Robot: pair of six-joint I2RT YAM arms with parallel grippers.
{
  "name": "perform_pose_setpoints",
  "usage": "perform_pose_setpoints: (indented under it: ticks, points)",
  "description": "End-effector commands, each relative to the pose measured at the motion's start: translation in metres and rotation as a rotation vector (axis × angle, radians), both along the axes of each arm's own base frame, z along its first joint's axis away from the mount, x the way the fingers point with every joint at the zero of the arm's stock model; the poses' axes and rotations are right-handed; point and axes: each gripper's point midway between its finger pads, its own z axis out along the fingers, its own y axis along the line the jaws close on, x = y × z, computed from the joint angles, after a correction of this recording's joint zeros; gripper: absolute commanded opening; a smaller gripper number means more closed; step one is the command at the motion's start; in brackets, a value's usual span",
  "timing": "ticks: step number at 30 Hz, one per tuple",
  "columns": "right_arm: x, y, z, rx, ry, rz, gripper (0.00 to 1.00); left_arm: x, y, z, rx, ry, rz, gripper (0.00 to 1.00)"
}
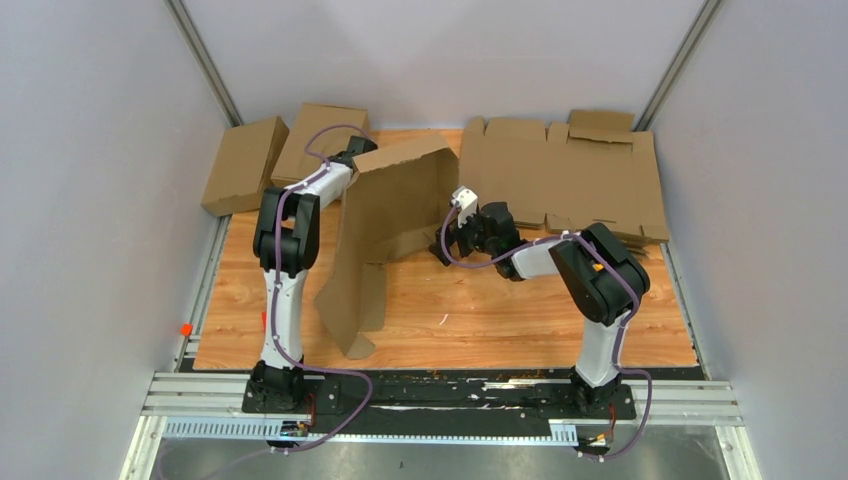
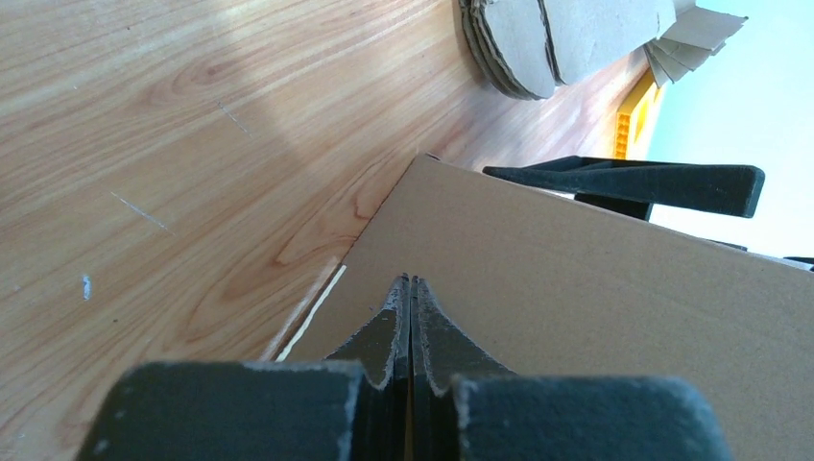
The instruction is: Fold the paper box
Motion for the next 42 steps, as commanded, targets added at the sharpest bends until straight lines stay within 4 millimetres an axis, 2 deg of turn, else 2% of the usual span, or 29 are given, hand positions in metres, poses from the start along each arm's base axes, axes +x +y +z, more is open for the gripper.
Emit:
perform_pose_setpoints:
  ticks: [1,6,12,17,20,23,29,33,39,42]
  points:
    - [0.0,0.006,0.015,0.017,-0.043,0.021,1.0,-0.009,-0.009,0.028,-0.052,-0.046,-0.054,0.0]
    - [-0.005,0.012,0.013,0.005,-0.044,0.018,0.99,-0.016,-0.014,0.025,-0.055,-0.037,-0.075,0.0]
    - [-0.002,0.015,0.013,0.03,-0.022,-0.027,0.85,-0.022,-0.015,0.022,-0.049,-0.035,-0.084,0.0]
    - [-0.007,0.023,0.01,0.031,-0.01,-0.043,0.73,-0.025,-0.015,0.018,-0.047,-0.028,-0.086,0.0]
    - [-0.004,0.022,0.006,0.024,0.02,-0.078,0.64,-0.026,-0.018,0.018,-0.048,-0.032,-0.094,0.0]
    - [0.0,0.019,0.002,0.019,0.058,-0.127,0.6,-0.028,-0.019,0.017,-0.048,-0.029,-0.1,0.0]
    - [0.007,0.017,-0.006,0.019,0.11,-0.194,0.65,-0.032,-0.022,0.015,-0.045,-0.027,-0.112,0.0]
    - [0.002,0.022,0.003,0.051,0.089,-0.15,0.83,-0.032,-0.023,0.014,-0.045,-0.026,-0.115,0.0]
    - [-0.01,0.031,0.015,0.083,0.04,-0.045,0.91,-0.032,-0.023,0.014,-0.044,-0.03,-0.115,0.0]
    - [-0.013,0.031,0.019,0.095,0.015,-0.021,0.87,-0.032,-0.023,0.015,-0.049,-0.03,-0.118,0.0]
